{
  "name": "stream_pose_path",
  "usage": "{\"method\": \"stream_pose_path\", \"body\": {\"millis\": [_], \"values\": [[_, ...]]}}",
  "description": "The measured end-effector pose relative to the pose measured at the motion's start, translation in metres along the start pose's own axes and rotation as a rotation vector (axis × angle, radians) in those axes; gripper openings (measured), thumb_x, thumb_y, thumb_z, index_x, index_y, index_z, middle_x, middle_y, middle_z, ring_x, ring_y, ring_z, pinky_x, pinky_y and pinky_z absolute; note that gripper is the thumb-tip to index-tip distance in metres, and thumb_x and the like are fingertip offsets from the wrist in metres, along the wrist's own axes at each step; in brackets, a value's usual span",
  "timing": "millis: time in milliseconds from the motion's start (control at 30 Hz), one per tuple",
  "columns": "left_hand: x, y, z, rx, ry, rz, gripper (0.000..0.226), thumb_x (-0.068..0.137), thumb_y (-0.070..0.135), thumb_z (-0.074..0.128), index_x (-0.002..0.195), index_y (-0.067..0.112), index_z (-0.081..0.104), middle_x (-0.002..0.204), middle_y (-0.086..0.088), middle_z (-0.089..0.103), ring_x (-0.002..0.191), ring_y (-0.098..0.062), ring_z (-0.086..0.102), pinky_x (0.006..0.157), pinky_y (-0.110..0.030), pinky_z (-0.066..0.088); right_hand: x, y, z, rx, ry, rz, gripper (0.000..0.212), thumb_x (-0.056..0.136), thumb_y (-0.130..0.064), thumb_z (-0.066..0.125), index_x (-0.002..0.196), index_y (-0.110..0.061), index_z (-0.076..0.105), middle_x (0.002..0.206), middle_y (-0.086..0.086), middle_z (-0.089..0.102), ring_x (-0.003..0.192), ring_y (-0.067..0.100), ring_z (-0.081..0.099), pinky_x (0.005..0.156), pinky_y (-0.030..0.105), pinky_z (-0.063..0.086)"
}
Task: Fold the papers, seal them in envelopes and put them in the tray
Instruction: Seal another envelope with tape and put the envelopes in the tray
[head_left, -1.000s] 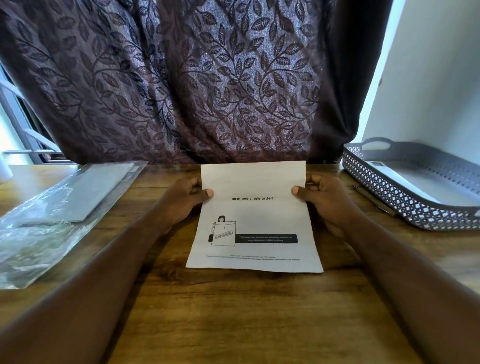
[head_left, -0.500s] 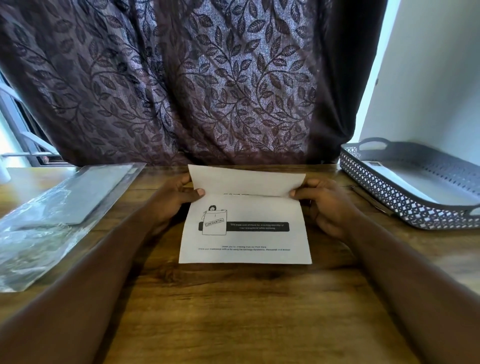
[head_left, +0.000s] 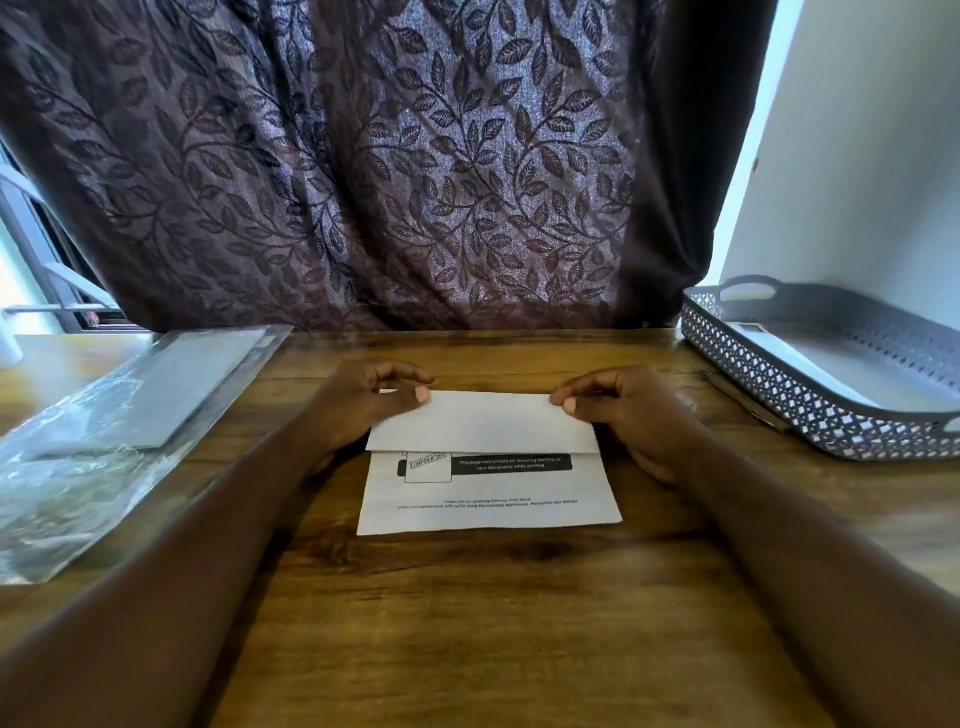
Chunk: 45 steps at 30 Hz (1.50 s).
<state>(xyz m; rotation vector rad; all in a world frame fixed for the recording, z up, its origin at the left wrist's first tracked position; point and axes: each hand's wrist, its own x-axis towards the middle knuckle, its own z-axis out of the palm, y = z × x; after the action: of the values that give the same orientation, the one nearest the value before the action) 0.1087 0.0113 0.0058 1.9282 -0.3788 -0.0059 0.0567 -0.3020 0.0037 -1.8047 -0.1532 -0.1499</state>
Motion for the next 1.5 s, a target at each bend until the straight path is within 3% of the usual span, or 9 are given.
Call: {"method": "stream_pose_path", "body": {"millis": [167,267,367,467,633,933,1067,1233,1500], "values": [[0.0,0.002,0.004,0.262,0.005,0.126,0.009,0.085,0.019,0.078,0.085,0.028,0.076,0.091,0.011,0.075,0.085,-0.004,0.069,0.083,-0.03,0.053,-0.002,-0.007,0.01,-0.429,0.088,-0.166,0.018,0.085,-0.009,0.078,0.092,-0.026,0.075,0.074,-0.022,0.069,0.074,0.004,0.066,0.069,0.023,0.052],[-0.001,0.002,0.004,0.29,0.047,0.186,0.006,0.085,0.019,0.079,0.086,0.024,0.078,0.089,0.01,0.076,0.086,-0.007,0.07,0.087,-0.036,0.055,-0.004,-0.013,0.023,-0.691,0.113,-0.288,0.019,0.09,-0.016,0.071,0.107,-0.024,0.074,0.099,-0.016,0.072,0.087,0.002,0.063,0.072,0.007,0.042],[-0.004,0.004,0.015,0.303,0.079,0.226,0.003,0.085,0.022,0.079,0.087,0.024,0.078,0.087,0.011,0.076,0.085,-0.007,0.07,0.087,-0.041,0.056,-0.004,-0.021,0.039,-0.795,0.101,-0.348,0.022,0.096,-0.023,0.063,0.117,-0.024,0.071,0.113,-0.007,0.074,0.101,0.011,0.066,0.097,0.032,0.049],[-0.007,0.012,0.031,0.346,0.085,0.275,0.003,0.085,0.026,0.078,0.087,0.028,0.078,0.086,0.016,0.076,0.083,-0.003,0.069,0.083,-0.041,0.057,-0.003,-0.028,0.055,-0.851,0.063,-0.392,0.021,0.1,-0.026,0.055,0.113,-0.027,0.071,0.106,-0.007,0.075,0.096,0.018,0.067,0.1,0.044,0.044],[-0.012,0.025,0.043,0.376,0.079,0.389,0.006,0.084,0.024,0.079,0.089,0.027,0.079,0.086,0.017,0.076,0.081,-0.001,0.069,0.079,-0.034,0.057,-0.003,-0.031,0.067,-0.885,0.009,-0.499,0.019,0.1,-0.029,0.053,0.096,-0.024,0.07,0.081,-0.006,0.07,0.072,0.019,0.06,0.078,0.037,0.043],[-0.008,0.02,0.031,0.345,0.163,0.296,0.027,0.082,0.018,0.08,0.072,0.041,0.073,0.08,0.025,0.073,0.082,0.002,0.068,0.078,-0.028,0.052,0.004,-0.021,0.022,-0.823,-0.069,-0.259,0.016,0.098,-0.031,0.059,0.083,-0.03,0.063,0.08,-0.009,0.064,0.078,0.015,0.06,0.071,0.032,0.048],[-0.004,0.016,0.018,0.352,0.183,0.267,0.015,0.082,0.014,0.08,0.079,0.028,0.078,0.084,0.013,0.076,0.088,-0.01,0.071,0.089,-0.041,0.056,0.004,-0.015,0.006,-0.745,-0.031,-0.226,0.016,0.097,-0.024,0.063,0.087,-0.017,0.072,0.083,-0.007,0.068,0.08,0.011,0.061,0.063,0.02,0.042],[-0.002,0.012,0.015,0.352,0.204,0.231,0.012,0.082,0.021,0.081,0.077,0.031,0.077,0.084,0.016,0.075,0.084,-0.003,0.068,0.079,-0.029,0.05,0.004,-0.011,0.001,-0.686,0.001,-0.177,0.014,0.097,-0.021,0.064,0.087,-0.02,0.072,0.073,-0.012,0.067,0.067,0.0,0.059,0.057,0.021,0.04],[-0.008,0.023,0.023,0.684,0.176,0.337,0.019,0.096,0.022,0.064,0.111,0.027,0.075,0.107,0.007,0.076,0.095,-0.013,0.068,0.084,-0.03,0.05,-0.003,-0.014,0.01,-0.599,0.118,-0.256,0.003,0.092,-0.023,0.07,0.09,-0.025,0.071,0.078,-0.017,0.067,0.067,-0.005,0.059,0.057,0.013,0.039]]}}
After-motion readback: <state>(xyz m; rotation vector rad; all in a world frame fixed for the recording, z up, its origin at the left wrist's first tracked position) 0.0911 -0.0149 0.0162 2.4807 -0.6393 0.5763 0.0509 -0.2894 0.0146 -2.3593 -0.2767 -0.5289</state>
